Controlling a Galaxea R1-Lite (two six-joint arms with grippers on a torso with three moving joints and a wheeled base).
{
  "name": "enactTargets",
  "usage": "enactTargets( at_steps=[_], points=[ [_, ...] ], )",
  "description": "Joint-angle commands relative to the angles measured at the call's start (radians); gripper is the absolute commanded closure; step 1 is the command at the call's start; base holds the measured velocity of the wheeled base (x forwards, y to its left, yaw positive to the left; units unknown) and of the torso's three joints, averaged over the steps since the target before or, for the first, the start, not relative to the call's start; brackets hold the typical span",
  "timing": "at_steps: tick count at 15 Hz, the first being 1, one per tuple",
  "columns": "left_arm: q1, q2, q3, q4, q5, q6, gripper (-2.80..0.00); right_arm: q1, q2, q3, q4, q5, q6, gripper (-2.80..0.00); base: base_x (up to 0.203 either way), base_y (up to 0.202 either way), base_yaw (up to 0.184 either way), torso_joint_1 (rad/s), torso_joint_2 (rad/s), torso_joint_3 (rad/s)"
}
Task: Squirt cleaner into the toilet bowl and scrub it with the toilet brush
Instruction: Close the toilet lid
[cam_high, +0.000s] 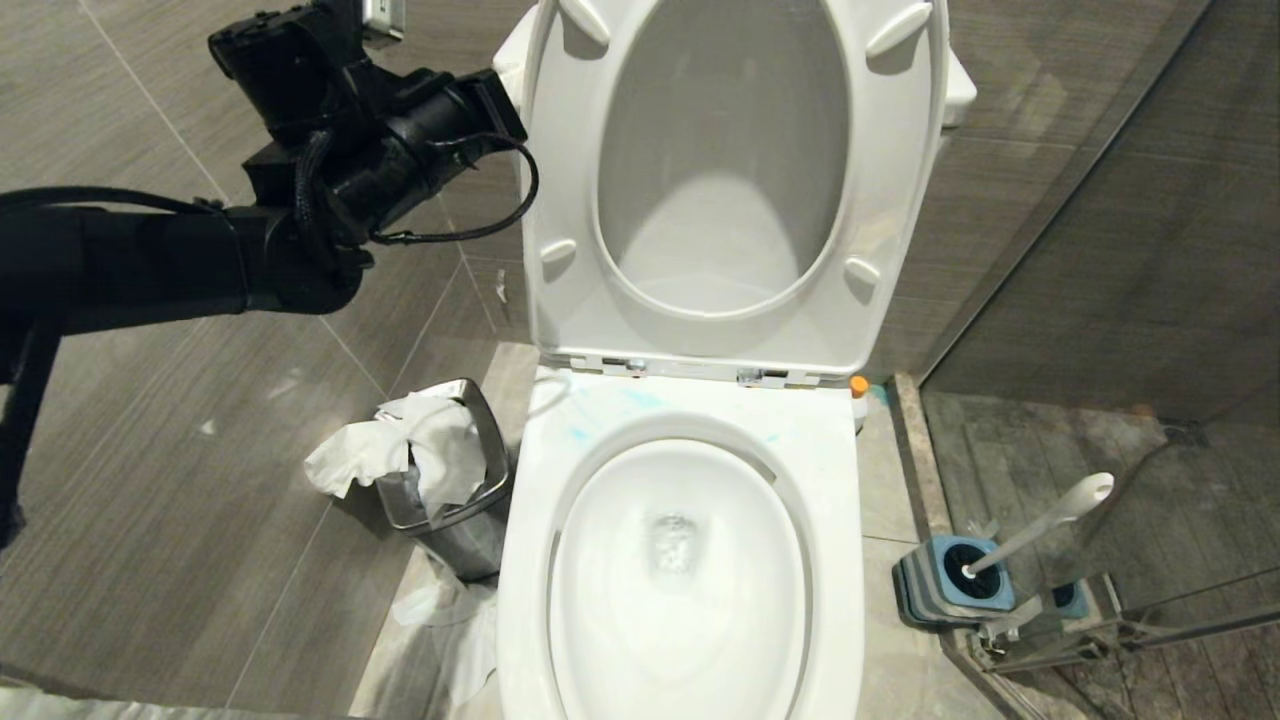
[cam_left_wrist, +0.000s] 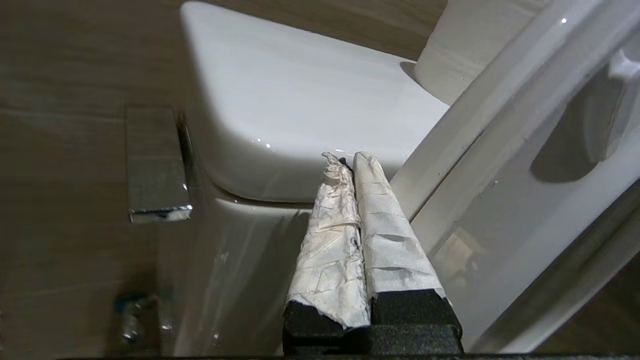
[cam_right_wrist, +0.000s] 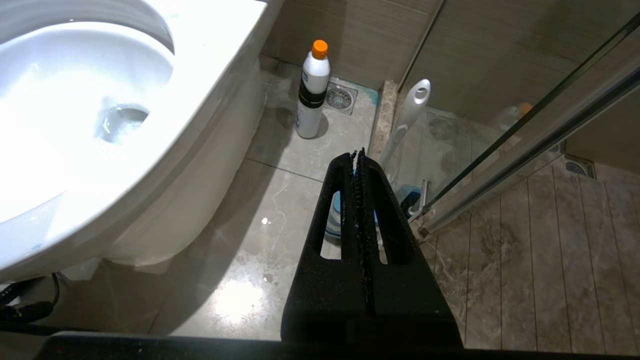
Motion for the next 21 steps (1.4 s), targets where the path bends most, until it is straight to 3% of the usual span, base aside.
enactTargets(
  at_steps=[1,3,8,14,18,21],
  points=[
    [-0.009,-0.035,0.008,0.037,-0.057,-0.045,0.00,0.001,0.001,0.000,-0.001,0.000,-0.001,0.00,0.000,0.000,0.000,0.000,0.00,0.000],
    [-0.015,-0.054,0.019,0.071,-0.090,-0.058,0.00,0.001,0.001,0.000,-0.001,0.000,-0.001,0.00,0.000,0.000,0.000,0.000,0.00,0.000],
    [-0.022,-0.143,0.128,0.124,-0.089,-0.102,0.00,0.001,0.001,0.000,-0.001,0.000,-0.001,0.00,0.000,0.000,0.000,0.000,0.00,0.000],
    [-0.019,-0.284,0.269,0.309,-0.084,-0.183,0.00,0.001,0.001,0.000,-0.001,0.000,-0.001,0.00,0.000,0.000,0.000,0.000,0.00,0.000],
    [-0.017,-0.344,0.281,0.563,-0.083,-0.192,0.00,0.001,0.001,0.000,-0.001,0.000,-0.001,0.00,0.000,0.000,0.000,0.000,0.00,0.000],
    [-0.019,-0.394,0.274,0.833,-0.084,-0.189,0.00,0.001,0.001,0.000,-0.001,0.000,-0.001,0.00,0.000,0.000,0.000,0.000,0.00,0.000]
  ],
)
